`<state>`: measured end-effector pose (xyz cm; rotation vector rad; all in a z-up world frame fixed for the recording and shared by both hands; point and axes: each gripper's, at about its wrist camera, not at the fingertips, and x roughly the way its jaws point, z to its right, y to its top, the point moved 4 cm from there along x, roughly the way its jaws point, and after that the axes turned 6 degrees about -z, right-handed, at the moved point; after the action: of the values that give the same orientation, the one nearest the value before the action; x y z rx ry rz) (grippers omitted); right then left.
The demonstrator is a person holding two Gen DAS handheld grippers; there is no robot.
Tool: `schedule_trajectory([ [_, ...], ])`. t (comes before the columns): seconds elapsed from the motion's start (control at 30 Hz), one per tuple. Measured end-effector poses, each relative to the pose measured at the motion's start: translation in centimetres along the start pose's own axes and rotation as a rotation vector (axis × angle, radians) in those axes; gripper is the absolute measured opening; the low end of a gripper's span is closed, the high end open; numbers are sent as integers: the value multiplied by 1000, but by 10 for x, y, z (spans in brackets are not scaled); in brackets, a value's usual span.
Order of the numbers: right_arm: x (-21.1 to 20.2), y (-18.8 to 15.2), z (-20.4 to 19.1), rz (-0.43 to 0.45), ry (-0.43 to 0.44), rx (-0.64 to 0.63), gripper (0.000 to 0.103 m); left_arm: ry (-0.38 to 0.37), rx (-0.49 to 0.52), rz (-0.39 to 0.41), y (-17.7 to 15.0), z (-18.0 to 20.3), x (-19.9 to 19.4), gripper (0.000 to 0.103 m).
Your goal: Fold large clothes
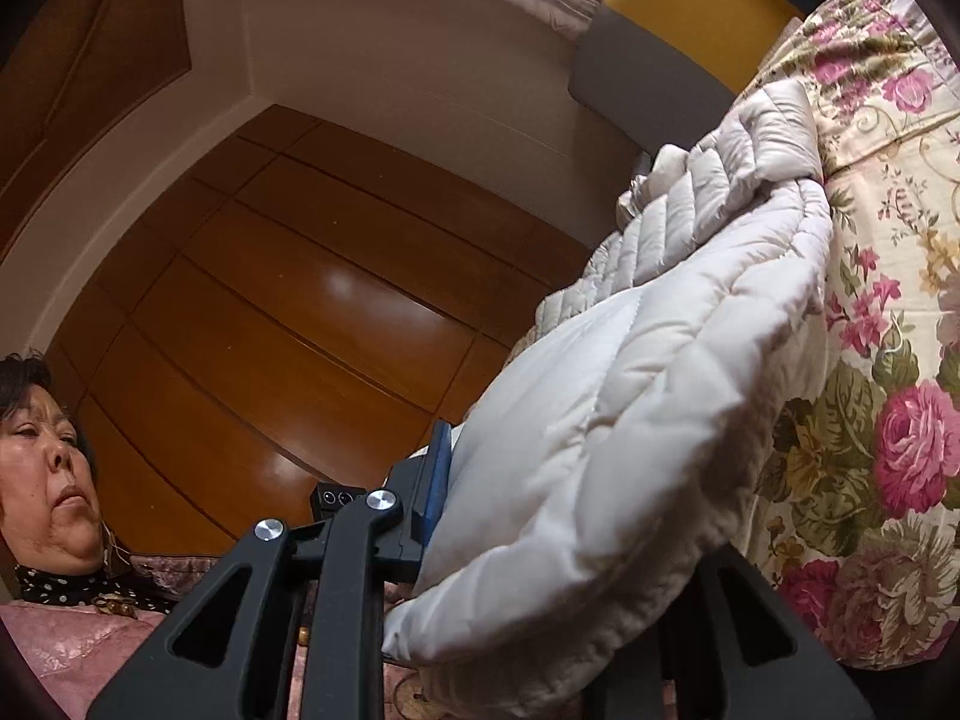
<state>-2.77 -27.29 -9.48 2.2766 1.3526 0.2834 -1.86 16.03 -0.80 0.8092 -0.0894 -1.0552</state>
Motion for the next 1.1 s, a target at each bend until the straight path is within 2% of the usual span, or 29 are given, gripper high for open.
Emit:
schedule_trajectory([
  [0.13, -21, -2, -17, 54, 29, -36, 22, -61, -6, 36, 12, 19, -12, 14],
  [0.27, -45, -7, -33, 101, 71, -70, 22, -173, -37, 65, 17, 37, -26, 14],
  [0.5, -80, -38, -74, 86, 184, -149, 22, -265, -19, 56, 20, 63, -43, 14],
  [0.6, -88, -38, -81, 82, 234, -184, 22, -298, -40, 51, 26, 62, -43, 14],
  [0.7, -87, -31, -77, 79, 211, -152, 22, -274, -80, 29, 36, 51, -32, 14],
  [0.77, -84, -25, -72, 78, 171, -121, 23, -261, -140, 6, 46, 37, -17, 14],
  [0.9, -59, 14, -49, 90, 127, -15, 26, -164, -236, -64, 67, 9, 17, 14],
  [1.1, -36, 54, -11, 87, 92, 90, 28, -63, -295, -113, 94, -39, 64, 14],
])
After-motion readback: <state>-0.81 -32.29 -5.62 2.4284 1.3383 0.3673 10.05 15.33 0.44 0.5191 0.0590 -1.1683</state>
